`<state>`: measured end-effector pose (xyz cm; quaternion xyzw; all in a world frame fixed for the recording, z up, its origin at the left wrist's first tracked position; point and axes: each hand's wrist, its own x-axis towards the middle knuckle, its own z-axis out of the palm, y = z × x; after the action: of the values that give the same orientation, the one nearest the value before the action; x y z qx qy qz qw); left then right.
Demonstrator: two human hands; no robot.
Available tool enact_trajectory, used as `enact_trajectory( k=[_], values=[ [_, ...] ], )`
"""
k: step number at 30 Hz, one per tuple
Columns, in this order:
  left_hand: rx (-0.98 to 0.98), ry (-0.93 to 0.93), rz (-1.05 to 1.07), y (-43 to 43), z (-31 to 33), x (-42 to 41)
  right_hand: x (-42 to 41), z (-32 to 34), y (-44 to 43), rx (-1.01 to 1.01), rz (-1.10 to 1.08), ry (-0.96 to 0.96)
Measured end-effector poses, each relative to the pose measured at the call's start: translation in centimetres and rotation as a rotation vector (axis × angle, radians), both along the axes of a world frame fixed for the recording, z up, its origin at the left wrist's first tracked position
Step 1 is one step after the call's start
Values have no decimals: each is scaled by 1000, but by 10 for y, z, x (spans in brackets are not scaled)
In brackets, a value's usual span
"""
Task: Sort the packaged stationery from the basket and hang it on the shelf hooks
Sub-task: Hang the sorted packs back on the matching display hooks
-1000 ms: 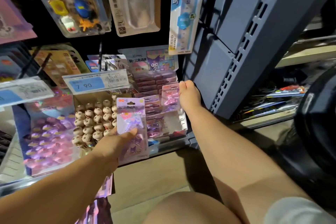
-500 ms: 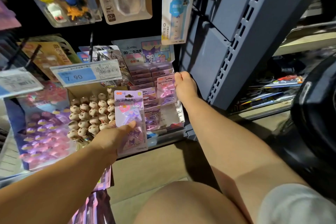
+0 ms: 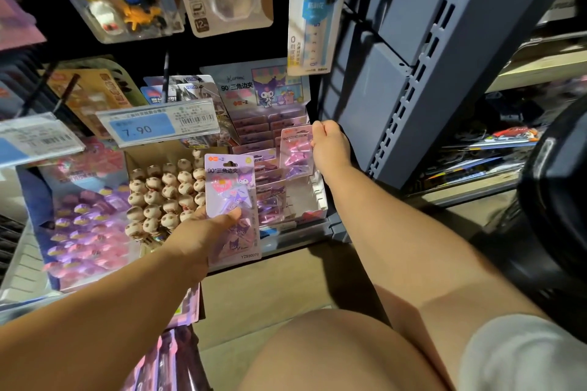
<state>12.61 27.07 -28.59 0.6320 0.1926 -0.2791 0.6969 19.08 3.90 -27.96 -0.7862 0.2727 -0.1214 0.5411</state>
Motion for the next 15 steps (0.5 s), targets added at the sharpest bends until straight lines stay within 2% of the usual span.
enact_trajectory(
  k=[15],
  values=[
    [-8,-43,-4,-2,-2,4,1,-2,4,29,-79,13]
  ],
)
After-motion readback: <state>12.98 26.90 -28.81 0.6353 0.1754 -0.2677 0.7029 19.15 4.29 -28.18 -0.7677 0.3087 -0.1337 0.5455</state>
